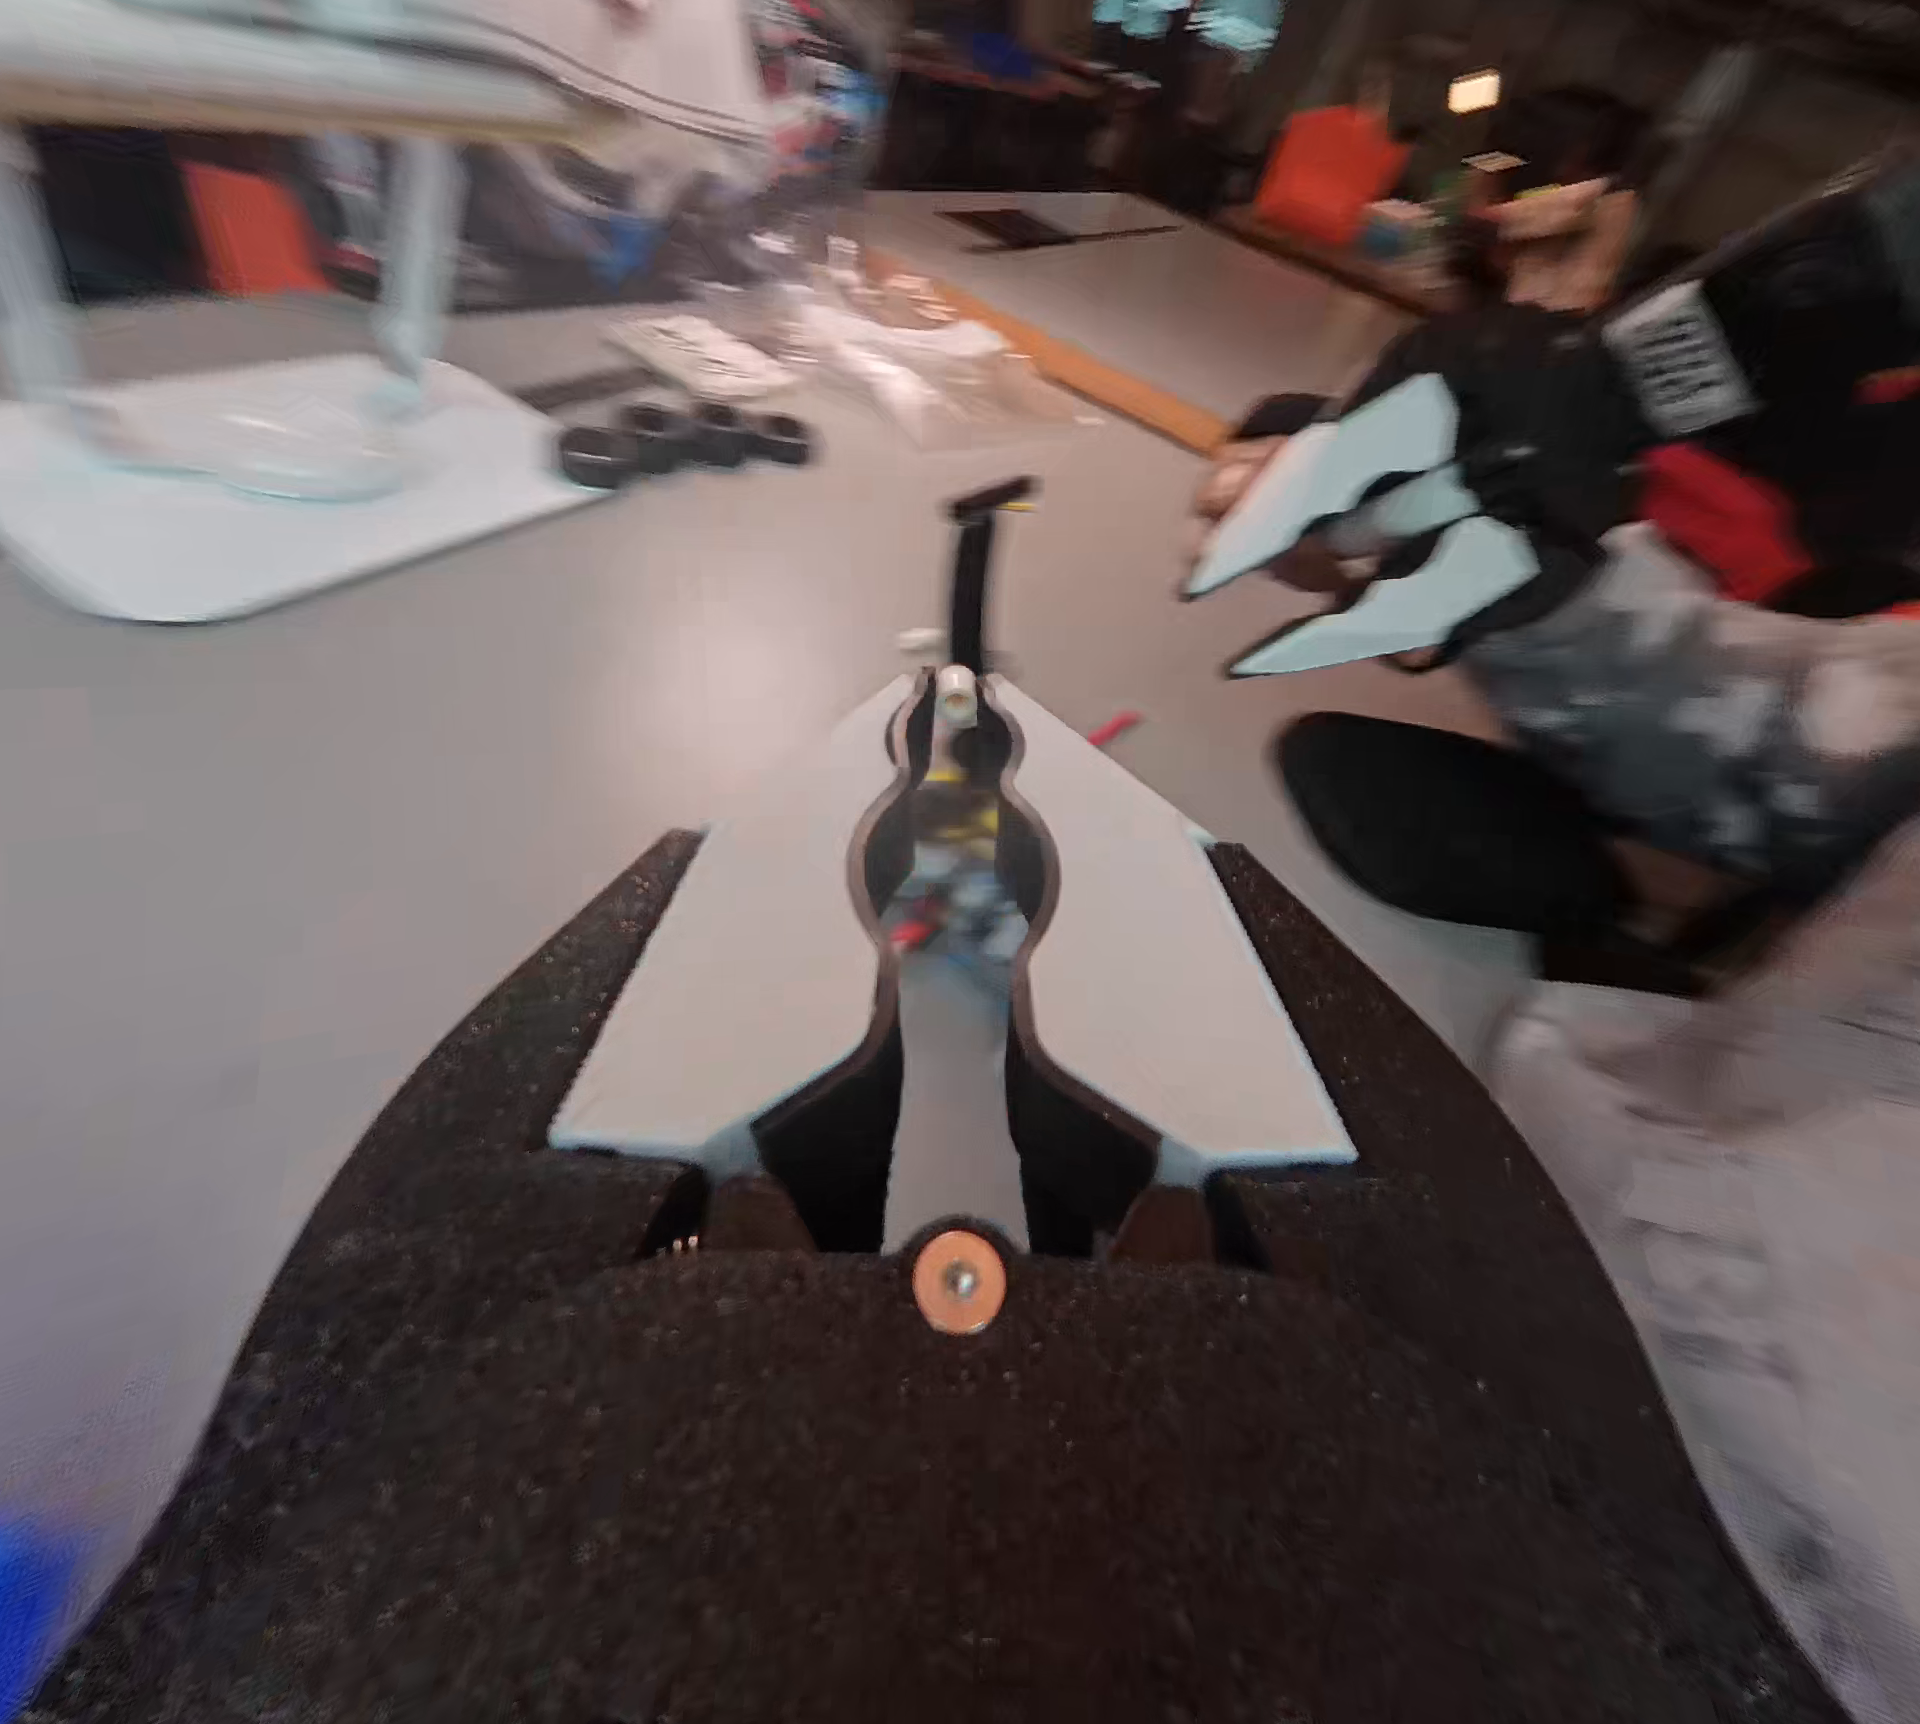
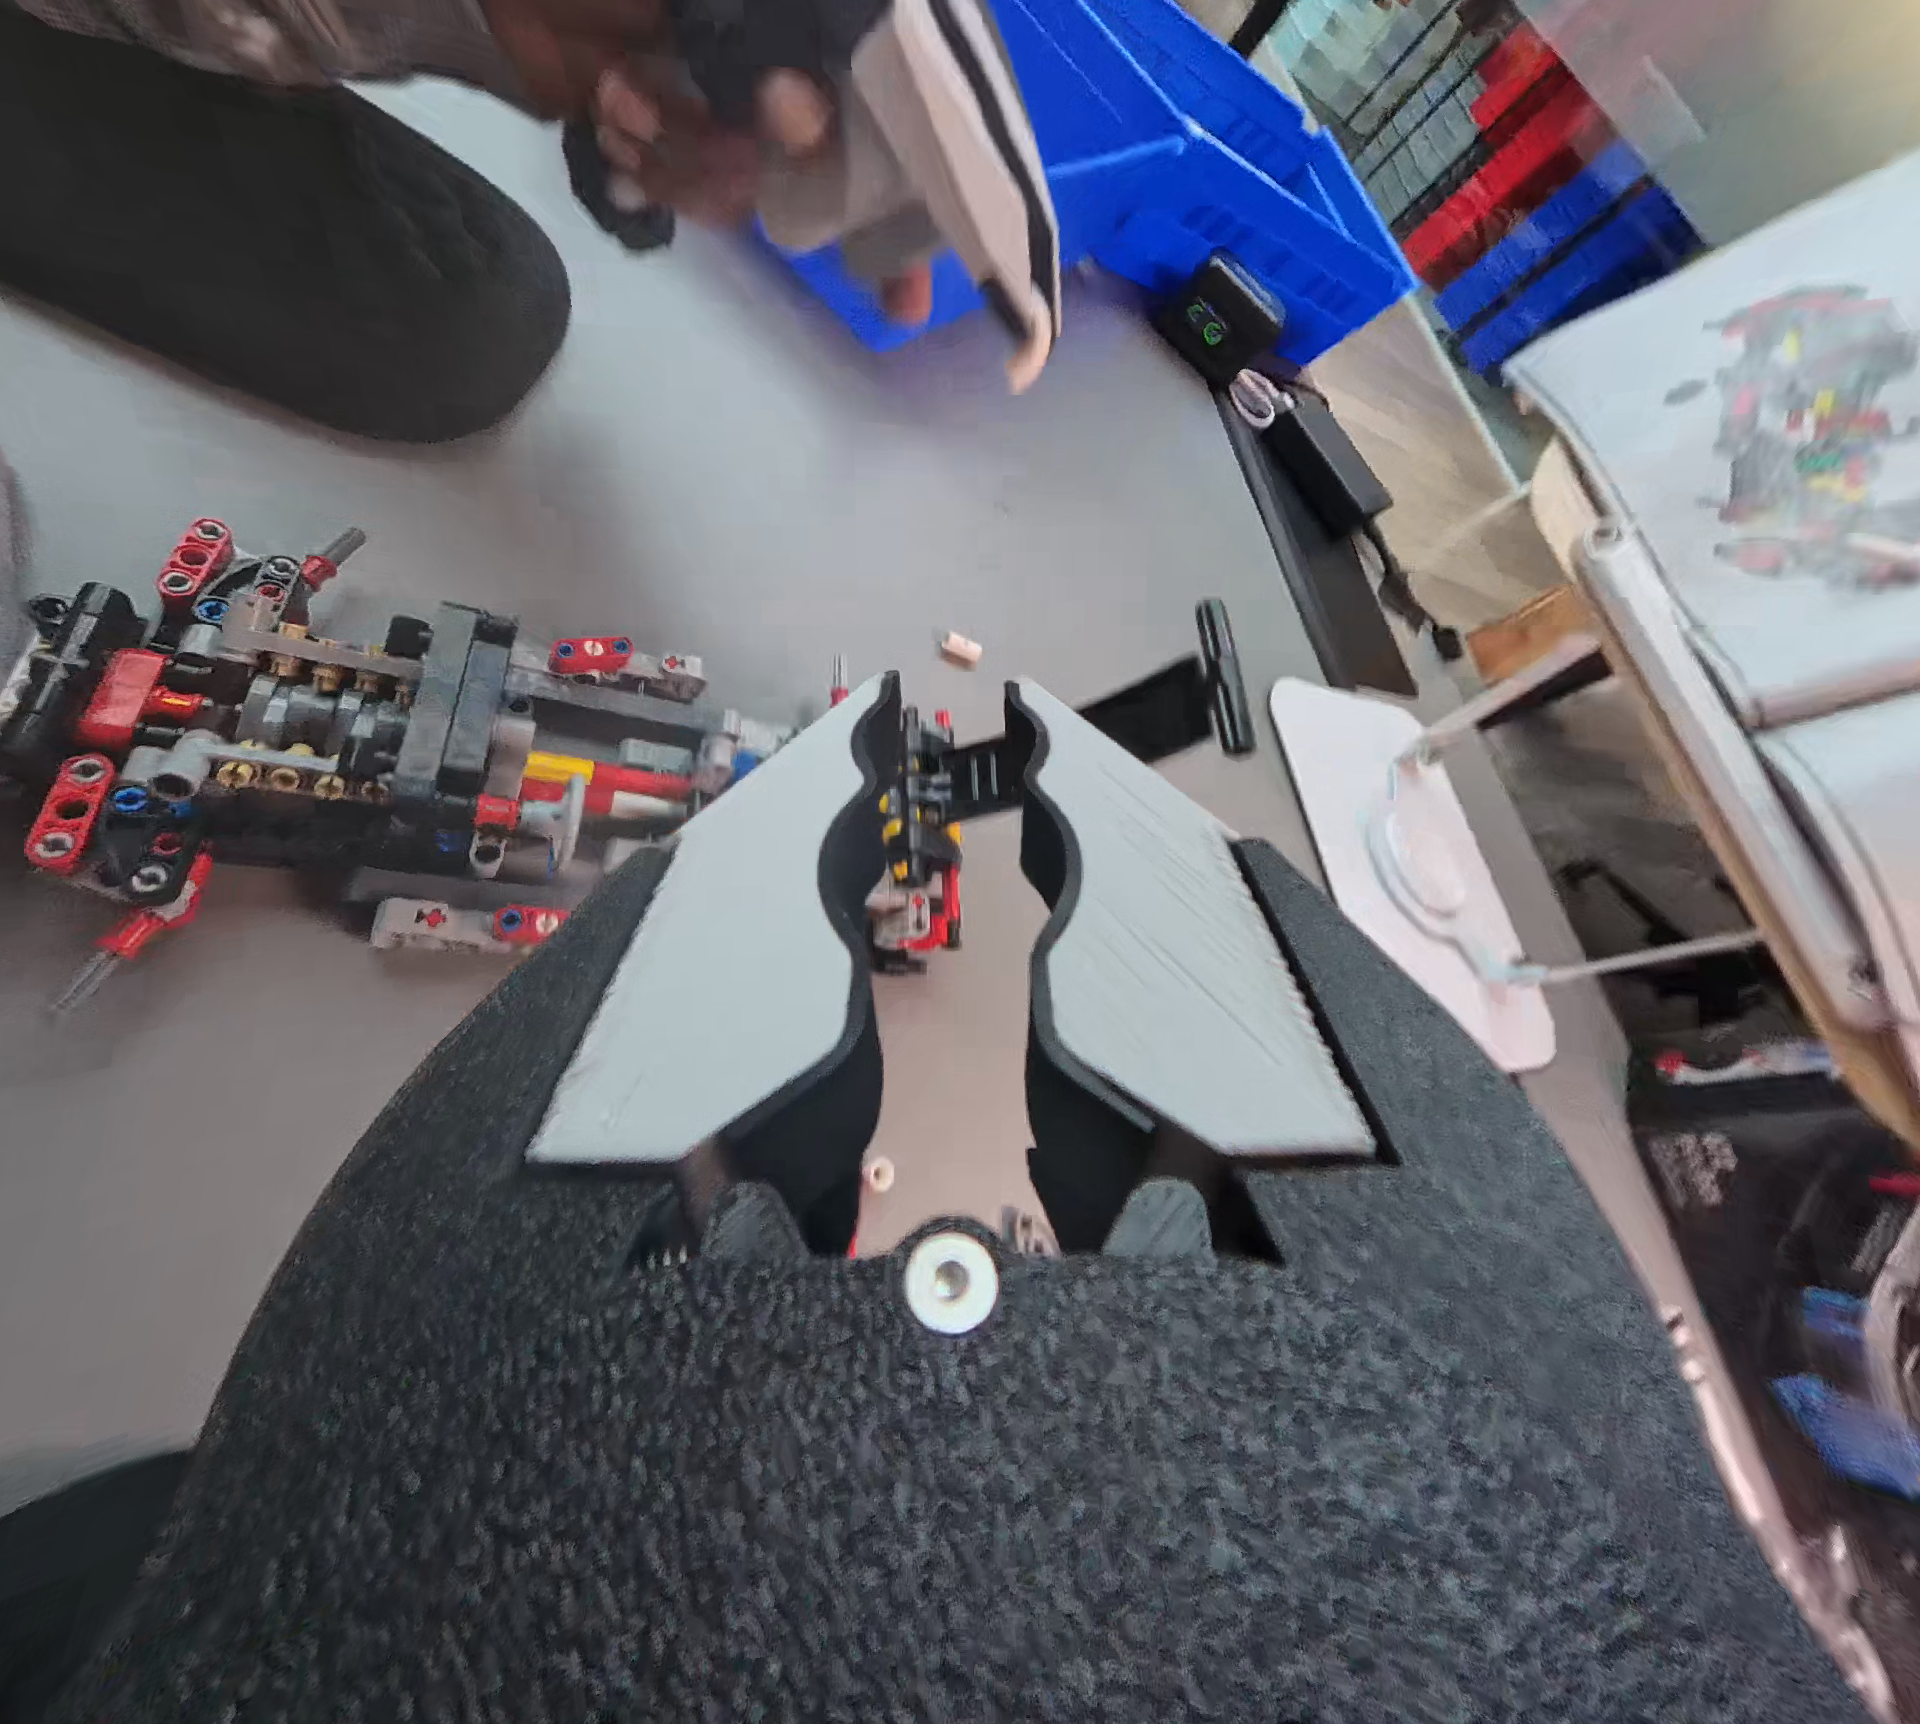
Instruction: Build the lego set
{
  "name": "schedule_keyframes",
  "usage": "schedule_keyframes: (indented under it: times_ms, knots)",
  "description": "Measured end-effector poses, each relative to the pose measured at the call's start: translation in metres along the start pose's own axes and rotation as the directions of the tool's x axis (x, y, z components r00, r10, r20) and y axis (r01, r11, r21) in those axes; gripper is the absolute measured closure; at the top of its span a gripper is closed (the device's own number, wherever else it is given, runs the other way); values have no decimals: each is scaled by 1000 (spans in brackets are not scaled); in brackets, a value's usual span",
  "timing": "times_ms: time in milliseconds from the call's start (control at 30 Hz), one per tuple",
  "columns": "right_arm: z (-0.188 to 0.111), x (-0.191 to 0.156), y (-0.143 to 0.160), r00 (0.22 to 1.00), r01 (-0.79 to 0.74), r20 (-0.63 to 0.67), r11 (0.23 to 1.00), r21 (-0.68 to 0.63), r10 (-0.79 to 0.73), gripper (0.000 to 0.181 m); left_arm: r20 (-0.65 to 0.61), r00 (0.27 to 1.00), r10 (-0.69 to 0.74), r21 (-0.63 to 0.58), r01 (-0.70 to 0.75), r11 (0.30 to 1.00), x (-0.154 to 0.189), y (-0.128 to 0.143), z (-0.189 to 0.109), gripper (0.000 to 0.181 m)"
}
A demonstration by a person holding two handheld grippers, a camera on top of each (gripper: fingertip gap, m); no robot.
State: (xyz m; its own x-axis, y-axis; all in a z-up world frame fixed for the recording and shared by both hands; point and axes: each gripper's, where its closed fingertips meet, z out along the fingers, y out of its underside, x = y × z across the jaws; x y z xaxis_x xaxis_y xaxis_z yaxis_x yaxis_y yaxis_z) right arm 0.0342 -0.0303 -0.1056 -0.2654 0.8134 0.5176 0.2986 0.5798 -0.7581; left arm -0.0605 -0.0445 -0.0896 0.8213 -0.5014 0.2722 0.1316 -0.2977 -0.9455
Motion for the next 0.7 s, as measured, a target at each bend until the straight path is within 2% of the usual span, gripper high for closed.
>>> schedule_keyframes:
  times_ms: [33, 100, 167, 200, 267, 367, 500, 600, 700]
  knots:
    - [-7, 5, 14, 998, -60, 9, 998, -34, 60, 161, 192, 978, 87, -7, -87, 996, -31, -11, -23, 174]
    - [-18, 8, 52, 984, -166, 40, 977, -136, 173, 161, 479, 856, 194, -107, -162, 981, -84, -19, -77, 173]
    - [-24, 3, 94, 961, -244, 68, 937, -251, 269, 162, 685, 702, 197, -178, -101, 979, -130, -14, -131, 173]
    - [-25, 1, 113, 950, -272, 71, 914, -300, 305, 162, 743, 644, 181, -201, -44, 979, -147, -5, -151, 173]
    - [-23, -4, 138, 928, -320, 71, 882, -345, 365, 162, 792, 587, 167, -257, 72, 964, -169, 20, -175, 173]
    - [-15, -15, 155, 904, -351, 98, 854, -383, 416, 163, 811, 560, 170, -288, 130, 949, -181, 40, -182, 173]
    - [-9, -20, 157, 890, -356, 130, 845, -398, 437, 163, 810, 555, 190, -320, 145, 936, -186, 51, -177, 169]
    - [-6, -21, 156, 884, -361, 143, 844, -397, 446, 168, 814, 545, 199, -316, 128, 940, -188, 48, -175, 154]
    - [-6, -22, 157, 868, -382, 156, 835, -397, 471, 173, 804, 551, 223, -291, 38, 956, -179, 31, -169, 151]
